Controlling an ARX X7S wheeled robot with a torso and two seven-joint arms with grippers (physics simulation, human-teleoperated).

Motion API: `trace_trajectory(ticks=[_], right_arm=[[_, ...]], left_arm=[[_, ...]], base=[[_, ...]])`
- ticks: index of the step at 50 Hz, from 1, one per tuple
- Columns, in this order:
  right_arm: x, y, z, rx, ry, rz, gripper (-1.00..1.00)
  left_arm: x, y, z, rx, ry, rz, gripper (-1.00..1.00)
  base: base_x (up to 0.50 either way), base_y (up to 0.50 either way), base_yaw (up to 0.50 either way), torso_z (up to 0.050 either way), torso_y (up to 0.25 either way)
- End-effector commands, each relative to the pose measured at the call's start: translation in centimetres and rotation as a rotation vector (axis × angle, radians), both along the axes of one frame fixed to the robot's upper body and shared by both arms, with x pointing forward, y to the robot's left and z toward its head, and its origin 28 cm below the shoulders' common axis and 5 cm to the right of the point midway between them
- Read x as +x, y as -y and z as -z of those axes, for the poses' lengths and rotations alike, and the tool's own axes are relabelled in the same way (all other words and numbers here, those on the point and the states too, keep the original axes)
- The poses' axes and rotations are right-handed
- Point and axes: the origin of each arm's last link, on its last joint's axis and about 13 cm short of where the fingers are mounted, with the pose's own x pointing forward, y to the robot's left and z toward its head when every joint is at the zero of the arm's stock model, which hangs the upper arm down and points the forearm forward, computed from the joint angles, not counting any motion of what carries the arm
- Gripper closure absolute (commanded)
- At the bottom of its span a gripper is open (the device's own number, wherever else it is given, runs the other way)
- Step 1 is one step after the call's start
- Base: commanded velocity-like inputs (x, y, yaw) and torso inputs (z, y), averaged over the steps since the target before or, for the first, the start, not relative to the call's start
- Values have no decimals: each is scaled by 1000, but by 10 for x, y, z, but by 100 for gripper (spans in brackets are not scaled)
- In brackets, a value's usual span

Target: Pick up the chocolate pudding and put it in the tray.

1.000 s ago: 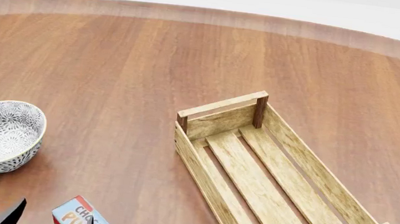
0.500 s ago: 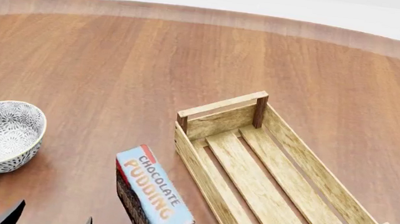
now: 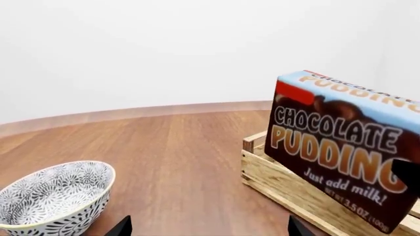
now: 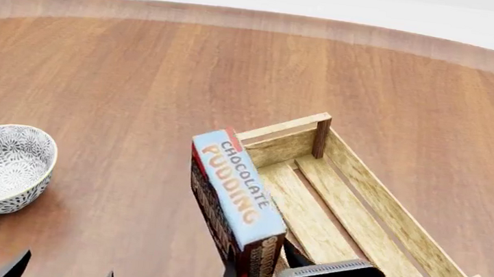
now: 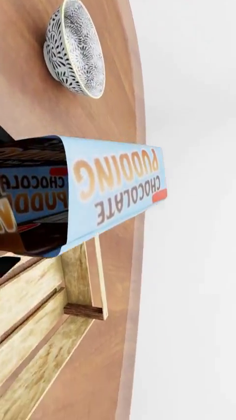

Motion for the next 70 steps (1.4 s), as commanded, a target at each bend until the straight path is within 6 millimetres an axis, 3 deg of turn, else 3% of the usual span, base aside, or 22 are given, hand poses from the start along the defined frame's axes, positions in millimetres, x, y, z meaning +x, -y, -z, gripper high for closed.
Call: trace_trajectory(ticks=[1, 39, 70], right_arm=[[6, 11, -8, -25, 30, 51, 100], [16, 48, 12, -47, -8, 314, 100], [31, 53, 13, -78, 6, 407, 100]], left_arm=[[0, 0, 3, -1, -4, 0, -100], [-2, -1, 10, -11, -22, -8, -100], [0, -2, 10, -4, -23, -7, -100]], base=[[0, 0, 0, 0, 0], [0, 0, 0, 0, 0], [0, 0, 0, 0, 0]])
